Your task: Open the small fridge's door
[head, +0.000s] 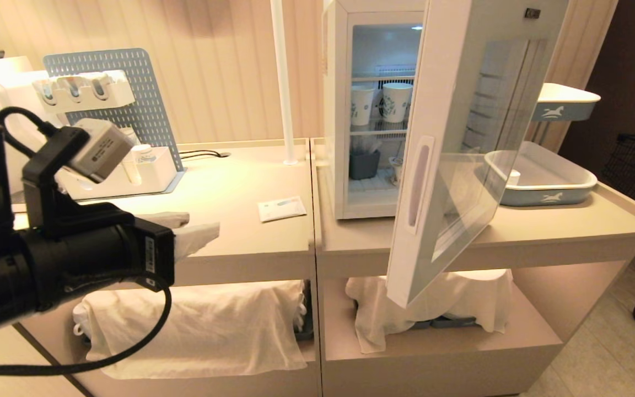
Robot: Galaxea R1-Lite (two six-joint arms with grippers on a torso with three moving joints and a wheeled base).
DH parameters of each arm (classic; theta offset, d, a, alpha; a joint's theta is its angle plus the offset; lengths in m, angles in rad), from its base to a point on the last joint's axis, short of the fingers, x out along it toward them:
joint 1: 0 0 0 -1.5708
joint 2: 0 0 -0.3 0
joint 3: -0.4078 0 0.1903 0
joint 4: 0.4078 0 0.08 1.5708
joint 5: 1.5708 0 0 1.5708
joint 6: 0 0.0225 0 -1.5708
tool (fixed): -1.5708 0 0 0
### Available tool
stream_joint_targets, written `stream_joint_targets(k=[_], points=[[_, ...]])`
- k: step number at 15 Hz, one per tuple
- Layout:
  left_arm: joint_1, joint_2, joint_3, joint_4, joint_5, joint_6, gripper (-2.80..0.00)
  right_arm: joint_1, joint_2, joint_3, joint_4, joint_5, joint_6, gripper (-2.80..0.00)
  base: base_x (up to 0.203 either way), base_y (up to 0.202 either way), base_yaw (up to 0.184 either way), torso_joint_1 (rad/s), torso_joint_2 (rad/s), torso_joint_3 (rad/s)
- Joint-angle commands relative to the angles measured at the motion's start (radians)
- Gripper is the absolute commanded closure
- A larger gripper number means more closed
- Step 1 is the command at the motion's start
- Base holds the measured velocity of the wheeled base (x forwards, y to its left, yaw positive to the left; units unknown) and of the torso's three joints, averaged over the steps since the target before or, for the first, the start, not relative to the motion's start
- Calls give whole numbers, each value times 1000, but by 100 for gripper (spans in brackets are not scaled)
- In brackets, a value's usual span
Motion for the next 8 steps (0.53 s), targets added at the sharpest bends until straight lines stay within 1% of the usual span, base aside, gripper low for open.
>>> stream_joint_targets(k=[1,4,6,8], points=[[46,-19,23,-3,0,6,0,0,-1,11,-1,0,-1,0,0,0,0,0,0,0],[125,-43,64,-4,-3,15,0,0,0,11,-1,0,-1,0,0,0,0,0,0,0],[131,-55,89,-1,-10,15,0,0,0,11,-1,0,-1,0,0,0,0,0,0,0],[111,-51,70,-2,-18,14,0,0,0,11,-1,0,-1,0,0,0,0,0,0,0]])
